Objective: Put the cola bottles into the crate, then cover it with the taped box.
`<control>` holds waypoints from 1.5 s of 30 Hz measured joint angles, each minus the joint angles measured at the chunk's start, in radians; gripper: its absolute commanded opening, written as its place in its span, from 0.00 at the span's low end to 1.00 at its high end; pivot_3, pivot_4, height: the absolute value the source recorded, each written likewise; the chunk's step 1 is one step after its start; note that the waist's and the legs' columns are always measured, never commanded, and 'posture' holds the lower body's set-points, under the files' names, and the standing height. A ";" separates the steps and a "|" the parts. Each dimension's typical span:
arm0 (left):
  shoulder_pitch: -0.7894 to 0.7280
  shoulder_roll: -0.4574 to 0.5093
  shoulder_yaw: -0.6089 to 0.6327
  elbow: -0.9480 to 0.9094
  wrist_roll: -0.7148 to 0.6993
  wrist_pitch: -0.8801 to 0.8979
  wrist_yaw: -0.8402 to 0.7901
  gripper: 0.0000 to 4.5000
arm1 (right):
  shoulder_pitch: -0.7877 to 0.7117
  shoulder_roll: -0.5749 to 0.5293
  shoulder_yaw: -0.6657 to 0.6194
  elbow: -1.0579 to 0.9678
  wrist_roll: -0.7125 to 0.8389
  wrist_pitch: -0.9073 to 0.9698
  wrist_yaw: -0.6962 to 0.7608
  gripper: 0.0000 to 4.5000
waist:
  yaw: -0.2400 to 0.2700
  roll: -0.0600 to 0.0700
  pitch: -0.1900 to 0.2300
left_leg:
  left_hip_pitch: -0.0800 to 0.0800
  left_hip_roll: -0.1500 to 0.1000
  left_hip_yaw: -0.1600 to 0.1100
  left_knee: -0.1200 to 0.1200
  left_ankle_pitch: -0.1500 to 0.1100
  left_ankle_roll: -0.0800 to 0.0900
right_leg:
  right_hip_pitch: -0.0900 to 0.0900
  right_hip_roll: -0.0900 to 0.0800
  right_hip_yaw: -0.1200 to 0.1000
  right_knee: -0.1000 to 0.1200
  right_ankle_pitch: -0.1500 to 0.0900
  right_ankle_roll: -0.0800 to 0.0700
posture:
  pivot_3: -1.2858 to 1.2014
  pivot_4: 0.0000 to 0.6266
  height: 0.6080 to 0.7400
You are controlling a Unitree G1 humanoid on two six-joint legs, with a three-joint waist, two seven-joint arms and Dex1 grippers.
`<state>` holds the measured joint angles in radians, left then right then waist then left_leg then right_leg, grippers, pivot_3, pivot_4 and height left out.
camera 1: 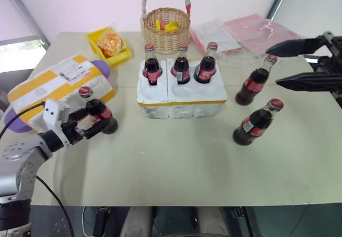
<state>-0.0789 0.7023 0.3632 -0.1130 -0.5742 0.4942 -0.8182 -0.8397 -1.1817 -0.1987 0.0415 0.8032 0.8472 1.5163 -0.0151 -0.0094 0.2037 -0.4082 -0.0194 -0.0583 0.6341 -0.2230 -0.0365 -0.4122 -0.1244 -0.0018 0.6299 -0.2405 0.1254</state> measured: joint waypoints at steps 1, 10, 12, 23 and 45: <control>-0.013 -0.005 -0.007 0.014 0.004 -0.003 0.002 0.99 | 0.001 0.000 -0.003 0.000 0.002 0.000 -0.001 1.00 | 0.001 0.000 0.000 | 0.000 0.000 0.000 0.000 0.000 0.000 | 0.000 0.000 0.000 0.000 0.000 0.000 | 0.52 0.24 0.98; -0.087 -0.036 -0.071 0.084 0.039 -0.028 -0.006 0.94 | 0.009 0.006 -0.009 -0.020 0.017 0.011 -0.013 1.00 | 0.000 0.000 0.000 | 0.000 0.000 0.000 0.000 0.000 0.000 | 0.000 0.000 0.000 0.000 0.000 0.000 | 0.52 0.24 0.98; -0.091 -0.036 -0.072 0.094 0.038 -0.029 -0.011 0.81 | 0.013 0.007 -0.009 -0.020 0.019 0.011 -0.017 1.00 | 0.000 0.000 0.000 | 0.000 0.000 0.000 0.000 0.000 0.000 | 0.000 0.000 0.000 0.000 0.000 0.001 | 0.52 0.24 0.98; -0.099 0.064 -0.061 0.038 -0.046 0.120 -0.052 0.64 | 0.028 0.021 -0.015 -0.019 0.026 -0.001 -0.025 1.00 | -0.002 -0.001 0.001 | -0.001 0.000 -0.001 -0.001 0.000 0.000 | -0.001 0.001 0.000 0.000 0.000 0.001 | 0.52 0.24 0.98; -0.830 0.009 -0.345 0.272 -0.090 0.307 -0.190 0.64 | 0.075 0.071 -0.015 -0.037 0.005 -0.035 -0.070 1.00 | -0.003 -0.003 0.002 | -0.002 0.000 -0.002 0.000 0.000 0.000 | -0.001 0.002 0.000 0.000 0.001 0.003 | 0.52 0.24 0.98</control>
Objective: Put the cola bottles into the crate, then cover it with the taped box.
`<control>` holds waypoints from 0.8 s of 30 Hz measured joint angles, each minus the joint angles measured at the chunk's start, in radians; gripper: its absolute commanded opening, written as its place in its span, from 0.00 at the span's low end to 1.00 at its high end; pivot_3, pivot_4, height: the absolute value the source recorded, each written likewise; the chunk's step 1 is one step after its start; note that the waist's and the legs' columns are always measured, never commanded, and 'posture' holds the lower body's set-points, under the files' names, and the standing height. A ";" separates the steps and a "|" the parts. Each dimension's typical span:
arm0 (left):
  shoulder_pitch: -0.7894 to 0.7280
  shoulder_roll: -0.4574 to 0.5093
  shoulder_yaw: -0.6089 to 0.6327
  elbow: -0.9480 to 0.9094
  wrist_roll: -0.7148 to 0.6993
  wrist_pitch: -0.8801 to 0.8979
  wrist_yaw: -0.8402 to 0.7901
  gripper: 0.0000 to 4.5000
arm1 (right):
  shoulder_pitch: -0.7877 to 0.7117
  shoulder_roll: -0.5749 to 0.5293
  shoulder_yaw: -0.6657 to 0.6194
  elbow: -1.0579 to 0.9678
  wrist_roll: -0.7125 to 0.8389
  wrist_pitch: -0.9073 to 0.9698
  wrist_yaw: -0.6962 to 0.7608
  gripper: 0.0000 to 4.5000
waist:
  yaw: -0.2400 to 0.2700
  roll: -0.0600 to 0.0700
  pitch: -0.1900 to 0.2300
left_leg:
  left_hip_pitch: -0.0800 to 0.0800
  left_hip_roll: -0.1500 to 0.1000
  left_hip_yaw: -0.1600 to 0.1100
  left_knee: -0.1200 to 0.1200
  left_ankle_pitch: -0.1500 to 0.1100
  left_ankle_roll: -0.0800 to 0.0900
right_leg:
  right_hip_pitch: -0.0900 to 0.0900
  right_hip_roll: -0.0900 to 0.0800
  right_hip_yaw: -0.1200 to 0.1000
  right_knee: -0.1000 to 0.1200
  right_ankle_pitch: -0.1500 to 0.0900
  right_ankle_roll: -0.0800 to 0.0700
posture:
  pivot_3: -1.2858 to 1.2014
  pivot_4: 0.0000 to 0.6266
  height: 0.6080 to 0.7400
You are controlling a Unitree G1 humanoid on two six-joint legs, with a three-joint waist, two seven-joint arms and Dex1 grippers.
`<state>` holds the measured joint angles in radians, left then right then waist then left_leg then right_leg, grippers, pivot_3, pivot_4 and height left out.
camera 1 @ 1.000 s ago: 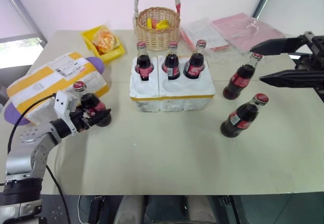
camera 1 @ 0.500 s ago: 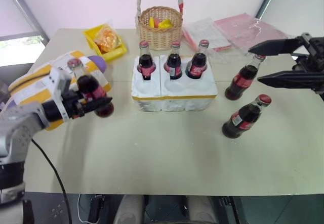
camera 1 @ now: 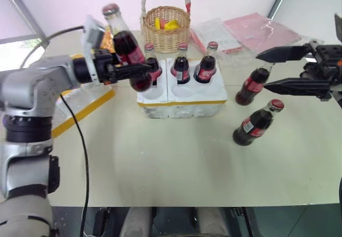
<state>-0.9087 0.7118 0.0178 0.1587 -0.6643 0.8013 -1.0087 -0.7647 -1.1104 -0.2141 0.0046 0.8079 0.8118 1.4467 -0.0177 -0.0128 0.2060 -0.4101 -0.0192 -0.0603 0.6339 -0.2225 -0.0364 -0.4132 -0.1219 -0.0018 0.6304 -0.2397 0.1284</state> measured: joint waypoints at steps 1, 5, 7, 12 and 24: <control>-0.009 -0.017 -0.018 0.038 0.028 -0.025 -0.013 0.64 | 0.012 0.001 -0.005 -0.008 0.003 0.006 -0.008 1.00 | 0.000 0.000 0.000 | 0.000 0.000 0.000 0.000 0.000 0.000 | 0.000 0.000 0.000 0.000 0.000 0.000 | 0.52 0.24 0.98; -0.011 -0.062 -0.050 0.128 0.096 -0.097 -0.044 0.64 | 0.045 0.001 -0.037 -0.034 0.025 0.023 -0.035 1.00 | 0.001 -0.001 0.000 | 0.000 0.000 0.000 -0.001 0.000 0.000 | -0.001 0.000 0.000 0.000 0.000 0.000 | 0.52 0.24 0.98; -0.022 -0.084 -0.050 0.155 0.113 -0.118 -0.059 0.64 | 0.063 0.001 -0.061 -0.050 0.039 0.033 -0.051 1.00 | 0.004 -0.001 0.000 | -0.001 0.000 0.000 -0.001 0.000 0.000 | -0.001 0.000 0.000 0.000 0.000 0.000 | 0.52 0.24 0.98; -0.027 -0.130 -0.050 0.223 0.148 -0.149 -0.071 0.64 | 0.097 0.001 -0.086 -0.073 0.061 0.037 -0.077 1.00 | 0.004 -0.001 0.000 | -0.001 0.000 0.000 0.000 0.000 0.000 | 0.000 0.000 0.000 0.000 0.000 0.000 | 0.52 0.24 0.98; 0.017 -0.162 -0.124 0.261 0.308 -0.321 -0.128 0.64 | 0.107 0.014 -0.087 -0.079 0.070 0.031 -0.109 1.00 | 0.001 -0.001 0.001 | -0.001 0.000 0.000 0.000 0.000 0.000 | -0.001 0.000 0.000 0.000 0.000 0.000 | 0.52 0.24 0.98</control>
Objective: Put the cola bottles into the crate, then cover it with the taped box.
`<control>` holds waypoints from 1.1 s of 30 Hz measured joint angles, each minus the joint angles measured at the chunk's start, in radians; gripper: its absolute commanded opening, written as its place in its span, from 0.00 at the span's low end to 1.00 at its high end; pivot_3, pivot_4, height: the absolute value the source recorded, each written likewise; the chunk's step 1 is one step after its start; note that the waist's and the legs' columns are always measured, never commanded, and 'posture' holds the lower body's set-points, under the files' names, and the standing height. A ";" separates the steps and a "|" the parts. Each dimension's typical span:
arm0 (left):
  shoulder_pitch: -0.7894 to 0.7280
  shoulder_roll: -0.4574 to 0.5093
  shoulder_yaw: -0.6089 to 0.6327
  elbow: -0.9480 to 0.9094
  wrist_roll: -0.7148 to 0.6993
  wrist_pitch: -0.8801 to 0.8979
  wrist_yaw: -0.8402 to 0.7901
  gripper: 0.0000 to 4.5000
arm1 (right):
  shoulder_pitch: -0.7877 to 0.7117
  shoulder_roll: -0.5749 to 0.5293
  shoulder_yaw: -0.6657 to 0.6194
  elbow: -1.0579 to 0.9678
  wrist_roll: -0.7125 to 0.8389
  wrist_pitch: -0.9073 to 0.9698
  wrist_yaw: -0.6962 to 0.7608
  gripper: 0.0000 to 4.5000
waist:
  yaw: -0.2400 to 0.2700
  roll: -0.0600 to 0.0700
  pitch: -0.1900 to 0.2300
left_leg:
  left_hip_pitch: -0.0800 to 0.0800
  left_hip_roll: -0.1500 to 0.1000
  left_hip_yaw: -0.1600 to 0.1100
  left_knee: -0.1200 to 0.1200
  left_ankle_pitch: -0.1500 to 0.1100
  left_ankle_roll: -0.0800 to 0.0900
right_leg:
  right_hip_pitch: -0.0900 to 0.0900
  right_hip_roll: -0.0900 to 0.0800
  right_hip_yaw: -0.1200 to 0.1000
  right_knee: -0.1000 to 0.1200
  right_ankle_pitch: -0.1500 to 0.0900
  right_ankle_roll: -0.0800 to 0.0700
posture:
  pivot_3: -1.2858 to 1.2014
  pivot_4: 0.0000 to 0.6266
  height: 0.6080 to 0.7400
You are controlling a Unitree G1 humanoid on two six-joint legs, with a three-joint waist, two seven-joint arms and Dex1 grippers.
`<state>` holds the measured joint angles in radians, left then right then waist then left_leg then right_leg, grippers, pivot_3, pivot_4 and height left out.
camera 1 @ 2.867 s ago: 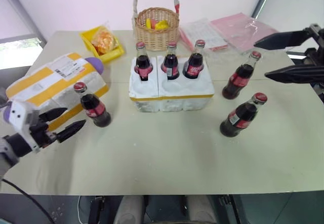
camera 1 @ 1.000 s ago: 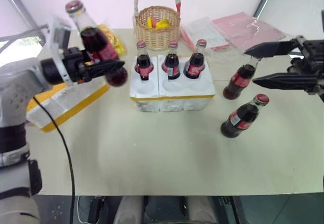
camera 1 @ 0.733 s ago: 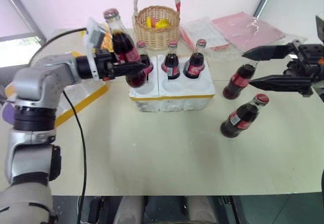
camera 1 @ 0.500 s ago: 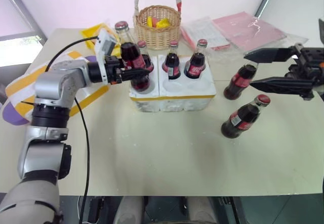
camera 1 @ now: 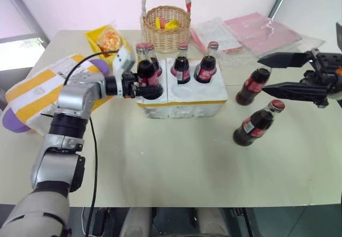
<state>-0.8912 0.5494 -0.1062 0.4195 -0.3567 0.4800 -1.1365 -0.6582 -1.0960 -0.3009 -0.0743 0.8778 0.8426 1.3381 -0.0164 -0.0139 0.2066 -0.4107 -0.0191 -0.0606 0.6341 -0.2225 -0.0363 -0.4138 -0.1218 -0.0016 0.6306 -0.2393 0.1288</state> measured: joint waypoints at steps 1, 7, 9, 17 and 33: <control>0.002 0.000 0.000 -0.003 0.007 -0.011 -0.003 0.64 | 0.001 0.003 0.000 0.000 0.000 -0.001 -0.001 1.00 | -0.001 0.000 0.000 | 0.000 0.000 0.000 0.000 0.000 0.000 | 0.000 0.000 0.000 0.000 0.000 0.000 | 0.52 0.24 0.98; 0.019 -0.009 0.004 -0.029 0.029 -0.033 0.016 0.99 | 0.011 0.013 0.005 0.001 -0.010 -0.017 -0.006 1.00 | 0.001 0.000 0.000 | 0.000 0.000 0.000 0.001 0.000 0.000 | 0.001 0.000 0.000 0.001 0.000 0.000 | 0.52 0.24 0.98; 0.028 -0.009 0.006 -0.030 0.031 -0.036 0.028 0.99 | 0.013 0.014 0.009 0.001 -0.011 -0.020 -0.006 1.00 | 0.001 0.000 0.000 | 0.001 0.000 0.000 0.002 0.000 0.000 | 0.001 0.000 0.000 0.001 0.000 0.000 | 0.52 0.24 0.98; 0.105 0.004 0.070 -0.125 -0.013 0.011 0.056 0.99 | 0.020 0.016 0.022 0.008 -0.034 -0.043 -0.005 1.00 | -0.001 0.000 0.000 | 0.001 0.000 0.000 0.004 0.000 0.000 | 0.002 0.000 0.000 0.001 0.001 0.001 | 0.52 0.24 0.98; 0.295 0.435 0.436 -0.640 -0.529 0.518 -0.075 0.99 | 0.162 0.000 -0.122 -0.049 -0.001 0.001 -0.075 1.00 | 0.003 0.000 0.000 | 0.001 0.001 -0.001 0.004 0.000 0.000 | 0.004 0.000 0.000 0.000 -0.001 -0.003 | 0.52 0.24 0.98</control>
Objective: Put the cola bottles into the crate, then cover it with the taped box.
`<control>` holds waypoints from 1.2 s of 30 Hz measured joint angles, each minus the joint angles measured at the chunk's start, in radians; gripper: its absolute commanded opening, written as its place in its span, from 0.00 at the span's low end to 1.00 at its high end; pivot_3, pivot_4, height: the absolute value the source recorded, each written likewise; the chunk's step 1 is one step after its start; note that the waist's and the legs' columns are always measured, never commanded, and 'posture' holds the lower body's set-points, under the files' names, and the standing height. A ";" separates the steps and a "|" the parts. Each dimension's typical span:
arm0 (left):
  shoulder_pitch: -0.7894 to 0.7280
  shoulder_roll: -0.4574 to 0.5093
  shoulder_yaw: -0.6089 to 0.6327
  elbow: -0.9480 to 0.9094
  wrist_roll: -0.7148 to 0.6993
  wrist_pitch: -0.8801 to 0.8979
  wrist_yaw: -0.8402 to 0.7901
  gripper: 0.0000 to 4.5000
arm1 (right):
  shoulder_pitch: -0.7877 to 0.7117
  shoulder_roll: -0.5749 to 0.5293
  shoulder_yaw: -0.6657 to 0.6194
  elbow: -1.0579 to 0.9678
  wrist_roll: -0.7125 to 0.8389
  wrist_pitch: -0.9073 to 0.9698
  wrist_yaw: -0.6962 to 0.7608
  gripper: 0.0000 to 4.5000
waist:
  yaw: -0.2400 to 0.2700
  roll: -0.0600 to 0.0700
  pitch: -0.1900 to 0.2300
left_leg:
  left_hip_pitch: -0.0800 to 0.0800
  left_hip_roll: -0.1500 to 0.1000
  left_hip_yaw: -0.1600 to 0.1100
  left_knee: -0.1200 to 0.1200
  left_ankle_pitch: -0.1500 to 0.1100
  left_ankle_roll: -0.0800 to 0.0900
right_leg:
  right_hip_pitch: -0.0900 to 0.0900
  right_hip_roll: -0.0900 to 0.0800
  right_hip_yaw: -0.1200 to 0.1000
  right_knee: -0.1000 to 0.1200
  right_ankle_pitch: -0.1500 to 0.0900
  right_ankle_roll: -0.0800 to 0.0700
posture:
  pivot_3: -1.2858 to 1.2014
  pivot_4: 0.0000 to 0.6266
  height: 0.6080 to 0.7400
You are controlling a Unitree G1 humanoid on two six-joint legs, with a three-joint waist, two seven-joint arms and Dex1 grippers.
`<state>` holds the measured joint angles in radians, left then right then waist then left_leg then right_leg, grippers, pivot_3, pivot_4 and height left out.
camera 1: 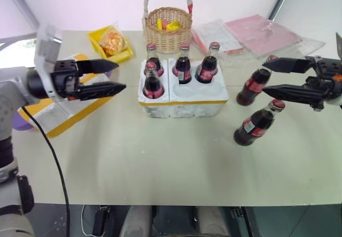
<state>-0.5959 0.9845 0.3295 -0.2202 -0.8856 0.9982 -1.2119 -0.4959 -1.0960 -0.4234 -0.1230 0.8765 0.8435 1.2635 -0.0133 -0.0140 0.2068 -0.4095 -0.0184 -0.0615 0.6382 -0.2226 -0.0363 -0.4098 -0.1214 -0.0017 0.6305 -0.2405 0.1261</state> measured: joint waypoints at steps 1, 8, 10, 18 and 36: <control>0.013 0.009 0.000 -0.022 -0.013 0.003 -0.010 0.99 | 0.019 -0.004 -0.026 -0.015 0.007 0.012 -0.008 1.00 | 0.001 0.000 0.000 | 0.000 0.000 0.000 0.000 0.000 0.000 | 0.000 0.000 0.000 0.000 0.000 0.000 | 0.52 0.24 0.98; 0.036 -0.019 -0.054 -0.055 -0.032 -0.012 -0.003 0.99 | 0.224 -0.012 -0.303 -0.156 0.108 0.150 -0.098 1.00 | 0.003 0.000 0.000 | 0.000 0.000 0.000 0.002 0.000 0.000 | 0.001 0.000 0.000 0.000 0.000 -0.002 | 0.52 0.24 0.98; 0.032 -0.026 -0.080 -0.049 -0.028 -0.029 -0.004 0.99 | 0.308 0.003 -0.396 -0.202 0.141 0.199 -0.118 1.00 | 0.003 0.000 0.000 | 0.000 0.000 0.000 0.002 0.000 0.000 | 0.002 0.000 0.000 0.000 0.000 -0.002 | 0.52 0.24 0.98; 0.039 -0.035 -0.120 -0.030 -0.010 -0.073 -0.006 0.99 | 0.717 0.187 -0.497 -0.422 0.017 0.103 -0.157 1.00 | 0.000 -0.001 0.000 | 0.000 0.001 0.001 0.005 -0.001 0.001 | 0.002 0.001 0.000 -0.001 0.000 -0.003 | 0.52 0.24 0.98; 0.031 -0.064 -0.151 -0.037 -0.009 -0.090 0.041 0.99 | 0.676 0.382 -0.231 -0.295 -0.097 -0.139 -0.361 1.00 | 0.003 -0.001 0.000 | 0.000 0.002 0.000 0.006 -0.001 0.001 | 0.003 0.001 0.000 -0.001 0.000 -0.004 | 0.52 0.24 0.98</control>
<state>-0.5653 0.9206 0.1781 -0.2575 -0.8947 0.9079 -1.1713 0.1801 -0.7136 -0.6542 -0.4179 0.7792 0.7040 0.9025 -0.0108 -0.0149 0.2064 -0.4096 -0.0164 -0.0612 0.6439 -0.2236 -0.0351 -0.4070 -0.1201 -0.0014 0.6292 -0.2402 0.1223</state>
